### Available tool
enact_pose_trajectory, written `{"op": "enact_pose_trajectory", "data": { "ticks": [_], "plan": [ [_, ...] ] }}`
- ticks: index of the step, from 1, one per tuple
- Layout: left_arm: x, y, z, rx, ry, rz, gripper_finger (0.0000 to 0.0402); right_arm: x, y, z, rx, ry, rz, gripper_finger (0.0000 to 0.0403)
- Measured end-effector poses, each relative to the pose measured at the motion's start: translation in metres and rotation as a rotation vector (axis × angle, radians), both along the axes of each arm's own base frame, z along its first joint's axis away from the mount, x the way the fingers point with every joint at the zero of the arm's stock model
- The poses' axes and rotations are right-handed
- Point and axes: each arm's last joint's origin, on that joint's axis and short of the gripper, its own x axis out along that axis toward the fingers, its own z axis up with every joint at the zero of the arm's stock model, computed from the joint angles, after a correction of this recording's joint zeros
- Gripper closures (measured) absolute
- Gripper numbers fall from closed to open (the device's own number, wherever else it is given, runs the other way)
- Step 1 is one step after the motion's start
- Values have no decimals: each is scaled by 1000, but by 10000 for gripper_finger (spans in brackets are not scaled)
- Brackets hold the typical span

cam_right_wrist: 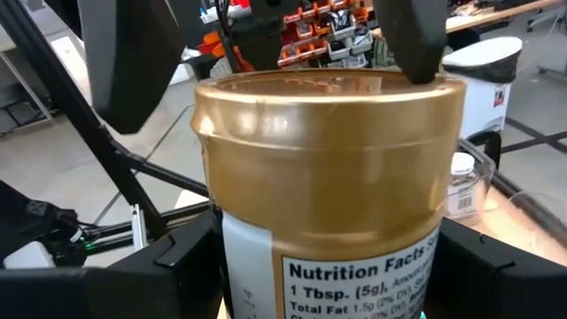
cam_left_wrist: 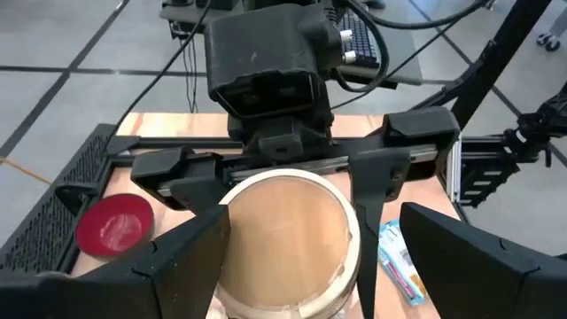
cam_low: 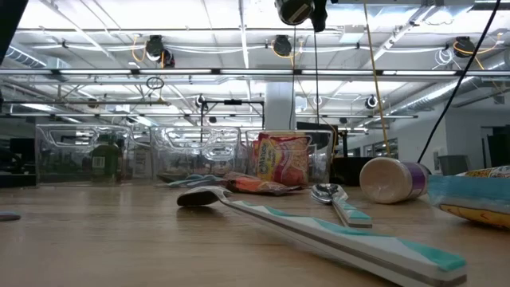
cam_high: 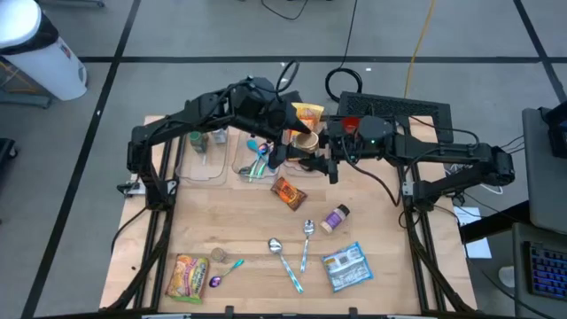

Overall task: Pick & Place Food Item
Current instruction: Put the gold spice bottle into the left transparent bin

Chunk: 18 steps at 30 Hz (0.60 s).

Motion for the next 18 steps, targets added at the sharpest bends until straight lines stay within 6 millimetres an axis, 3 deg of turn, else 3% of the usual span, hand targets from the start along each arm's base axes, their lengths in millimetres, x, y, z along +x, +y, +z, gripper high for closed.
{"op": "enact_pose_trajectory", "data": {
  "ticks": [12,18],
  "plan": [
    [2,3,1,127,-16,91,66,0,2,0,2,-1,19,134],
    [3,4,2,112,-30,82,66,0,3,1,-8,-5,26,135]
  ]
}}
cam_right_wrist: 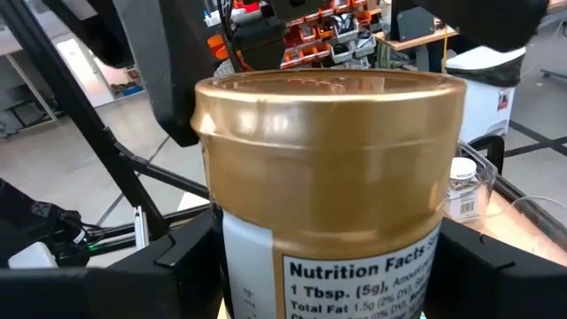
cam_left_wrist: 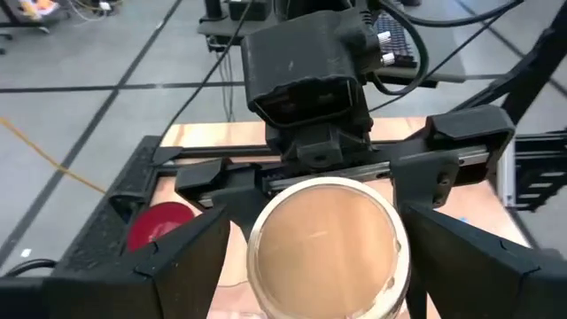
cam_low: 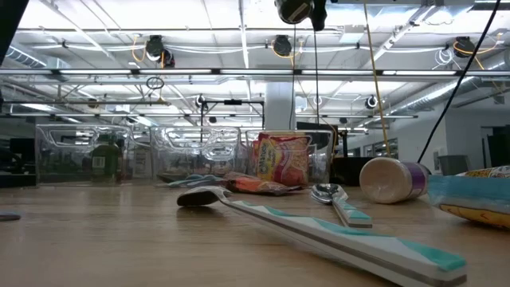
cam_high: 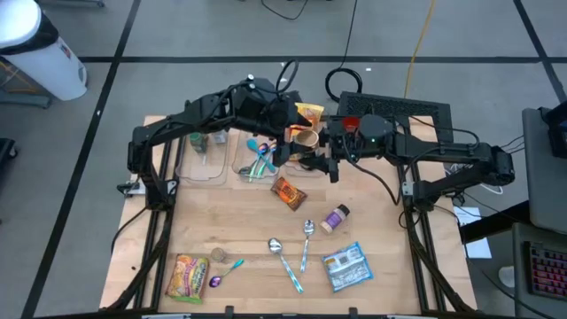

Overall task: Pick & Place Food Item
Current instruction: Put the gold spice bottle into the left transparent bin

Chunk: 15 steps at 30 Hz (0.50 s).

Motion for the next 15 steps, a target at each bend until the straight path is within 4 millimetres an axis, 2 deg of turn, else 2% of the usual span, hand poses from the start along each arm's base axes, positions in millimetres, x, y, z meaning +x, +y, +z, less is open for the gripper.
{"op": "enact_pose_trajectory", "data": {
  "ticks": [15],
  "plan": [
    [13,8,-22,-194,88,-85,66,1,6,-1,-36,4,48,135]
  ]
}}
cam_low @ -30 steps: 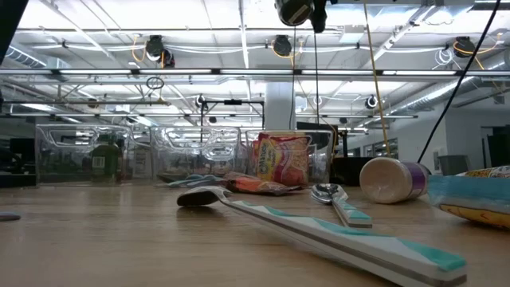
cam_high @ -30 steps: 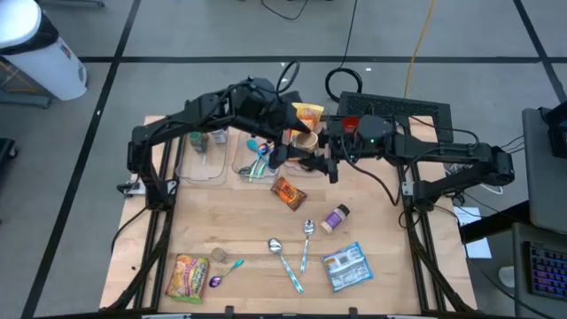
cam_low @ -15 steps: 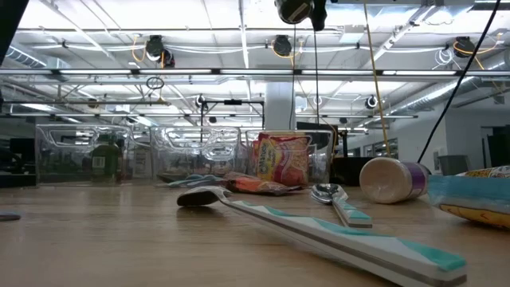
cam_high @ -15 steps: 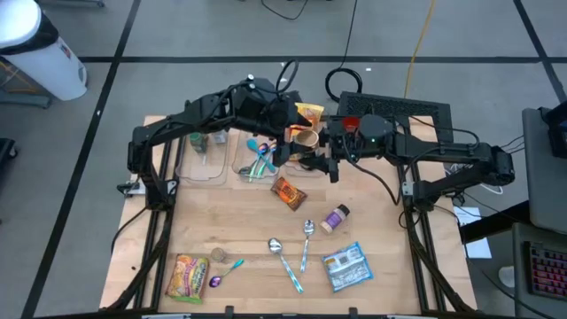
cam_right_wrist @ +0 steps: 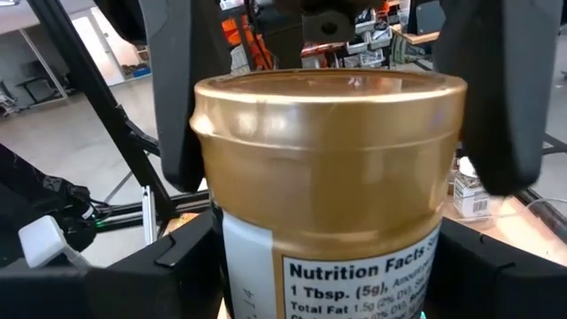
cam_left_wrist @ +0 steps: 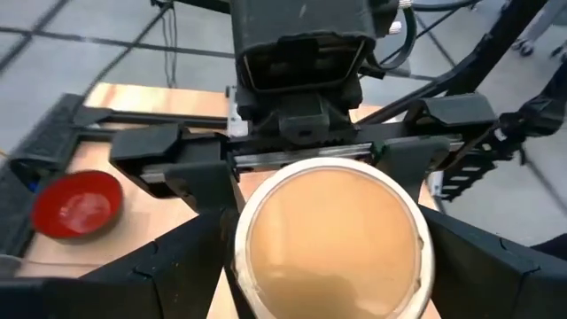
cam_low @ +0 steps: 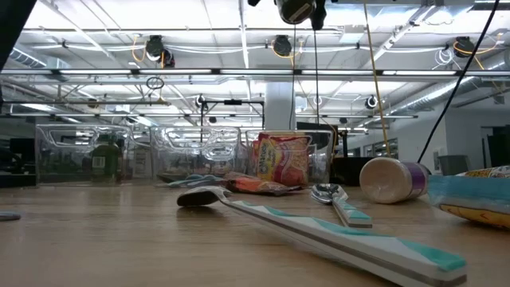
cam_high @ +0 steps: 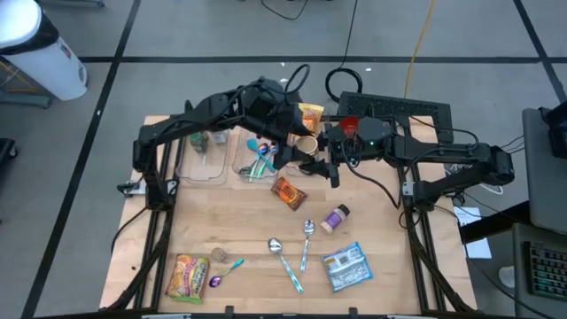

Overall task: Pick & Place Food Item
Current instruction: Put the gold spice bottle into the left transparent bin

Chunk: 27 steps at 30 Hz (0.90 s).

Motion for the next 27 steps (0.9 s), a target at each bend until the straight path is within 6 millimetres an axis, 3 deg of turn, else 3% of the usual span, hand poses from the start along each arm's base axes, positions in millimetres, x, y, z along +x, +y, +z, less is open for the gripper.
{"op": "enact_pose_trajectory", "data": {
  "ticks": [9,15,27],
  "plan": [
    [-1,2,-2,-49,19,-2,69,0,0,0,1,-1,0,135],
    [0,-1,-3,-45,30,-9,123,0,0,0,2,2,0,135],
    [1,-1,-2,-12,5,-38,123,0,0,0,4,1,-8,135]
  ]
}}
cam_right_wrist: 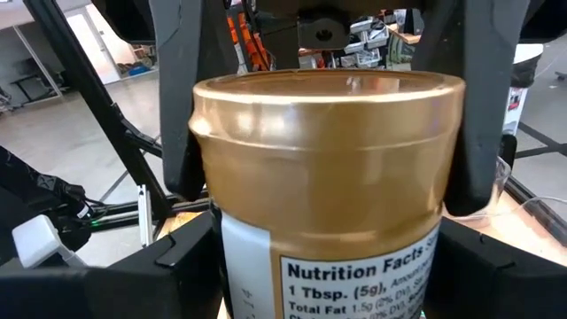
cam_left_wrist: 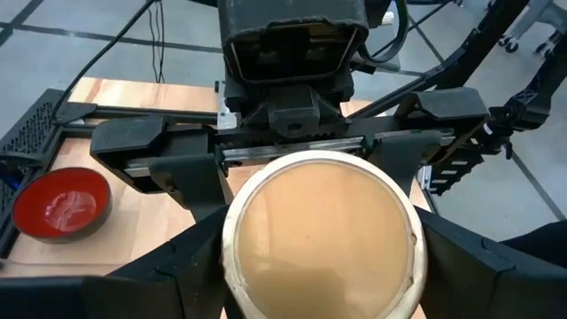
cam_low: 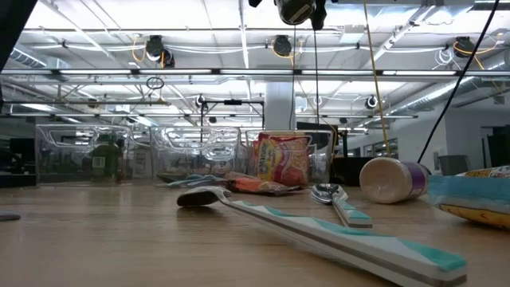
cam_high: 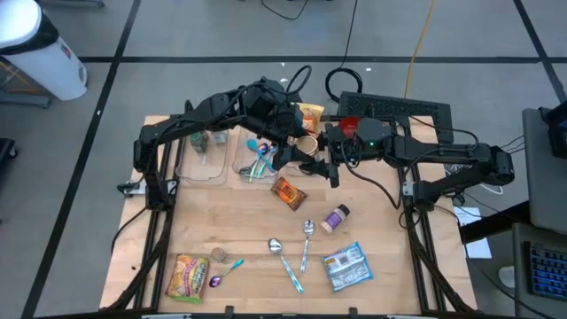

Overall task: Pick & Place Food Item
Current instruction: Put the gold spice bottle into the left transparent bin

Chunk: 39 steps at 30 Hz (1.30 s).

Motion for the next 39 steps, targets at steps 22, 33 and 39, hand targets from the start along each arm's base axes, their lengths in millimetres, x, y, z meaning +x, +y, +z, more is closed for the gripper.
{"op": "enact_pose_trajectory", "data": {
  "ticks": [22,33,39],
  "plan": [
    [-98,6,52,165,38,170,123,-14,-18,14,10,-65,-65,40],
    [-196,8,72,125,166,505,123,-19,-18,23,38,-136,-111,39],
    [-222,7,53,91,86,611,123,-20,-23,23,-13,-141,-281,39]
  ]
}}
